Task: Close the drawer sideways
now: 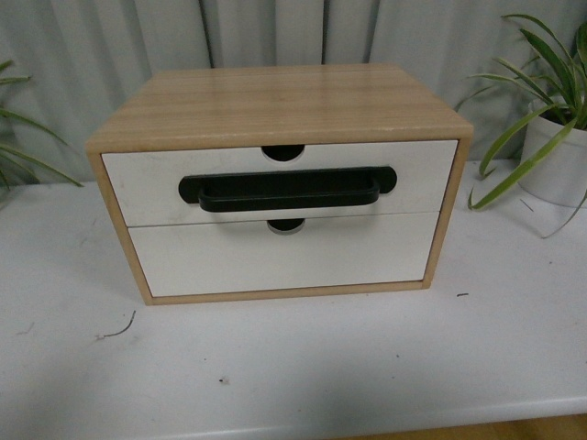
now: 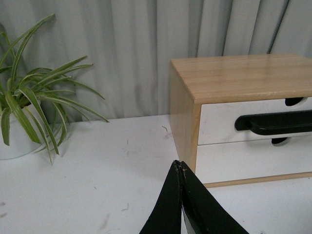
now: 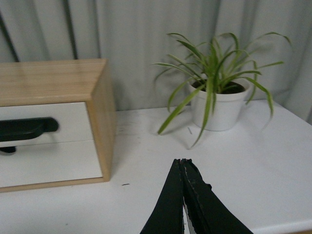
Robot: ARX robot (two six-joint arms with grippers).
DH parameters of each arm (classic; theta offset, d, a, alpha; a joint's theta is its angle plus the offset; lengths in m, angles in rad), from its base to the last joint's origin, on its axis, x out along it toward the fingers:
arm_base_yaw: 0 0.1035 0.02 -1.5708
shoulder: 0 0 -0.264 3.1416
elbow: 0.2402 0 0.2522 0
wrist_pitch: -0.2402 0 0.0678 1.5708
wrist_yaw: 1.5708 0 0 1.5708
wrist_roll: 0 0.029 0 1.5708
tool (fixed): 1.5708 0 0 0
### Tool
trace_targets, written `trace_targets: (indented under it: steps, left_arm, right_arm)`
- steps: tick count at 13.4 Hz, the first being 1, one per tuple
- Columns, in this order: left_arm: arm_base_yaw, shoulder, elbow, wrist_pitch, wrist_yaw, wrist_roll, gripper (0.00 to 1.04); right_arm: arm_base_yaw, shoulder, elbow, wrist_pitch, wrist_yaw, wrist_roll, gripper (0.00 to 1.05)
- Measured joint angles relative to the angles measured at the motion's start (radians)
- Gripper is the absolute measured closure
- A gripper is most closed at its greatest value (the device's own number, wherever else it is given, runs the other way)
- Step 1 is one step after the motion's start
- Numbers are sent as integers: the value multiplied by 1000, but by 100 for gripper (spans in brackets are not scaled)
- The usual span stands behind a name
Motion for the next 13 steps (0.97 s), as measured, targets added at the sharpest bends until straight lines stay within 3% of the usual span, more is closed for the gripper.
trace_targets:
  steps: [2,7,9,13]
  left_arm:
    - [-2,-159,1,-191,-1,0,103]
    - [-2,-171,1,-184,-1,0,103]
    - [-2,-171,0,-184,-1,0,103]
    - [-2,-171,0,-184,0,0,103]
  right_arm:
    - [6,-60,0,-55,-13,0,103]
    - [6,-144,0,-140,-14,0,103]
    - [6,-280,1,-326,-14,0,103]
    - [6,-318,1,-325,-14,0,103]
